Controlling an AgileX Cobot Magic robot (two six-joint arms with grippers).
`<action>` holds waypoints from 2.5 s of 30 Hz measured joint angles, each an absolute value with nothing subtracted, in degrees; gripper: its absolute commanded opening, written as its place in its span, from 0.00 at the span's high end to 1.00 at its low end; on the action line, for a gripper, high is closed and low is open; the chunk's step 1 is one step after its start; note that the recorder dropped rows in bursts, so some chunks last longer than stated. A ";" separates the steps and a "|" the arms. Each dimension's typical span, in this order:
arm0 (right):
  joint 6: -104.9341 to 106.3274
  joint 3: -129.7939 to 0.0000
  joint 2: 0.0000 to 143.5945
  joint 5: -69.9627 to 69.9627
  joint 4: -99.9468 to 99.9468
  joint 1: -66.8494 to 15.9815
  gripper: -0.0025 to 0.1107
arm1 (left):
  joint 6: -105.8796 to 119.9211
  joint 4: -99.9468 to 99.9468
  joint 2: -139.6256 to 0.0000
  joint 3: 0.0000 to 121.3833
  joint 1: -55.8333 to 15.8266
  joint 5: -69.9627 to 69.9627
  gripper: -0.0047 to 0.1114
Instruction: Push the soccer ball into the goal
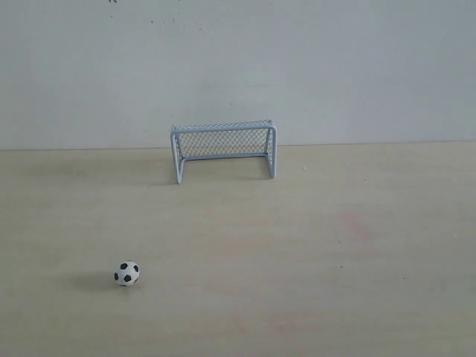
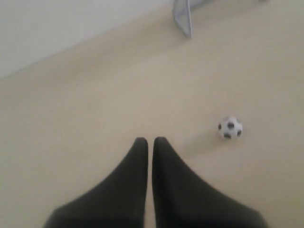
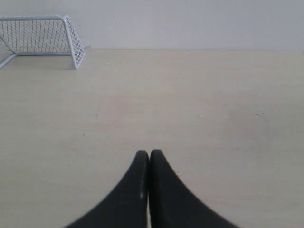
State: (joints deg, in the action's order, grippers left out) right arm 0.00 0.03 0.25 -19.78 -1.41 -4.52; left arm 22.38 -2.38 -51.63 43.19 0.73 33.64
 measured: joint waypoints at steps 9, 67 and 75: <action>0.00 0.03 0.25 -19.78 -1.41 -4.52 0.98 | 63.78 -16.16 -66.61 43.19 -1.68 46.82 0.92; 0.00 0.03 0.25 -20.25 -1.41 -4.52 0.98 | 88.61 18.64 -102.23 51.85 -15.73 34.38 0.92; 0.00 0.03 0.25 -20.25 -1.41 -4.52 0.98 | 88.61 19.30 -102.78 55.19 -15.73 35.00 0.92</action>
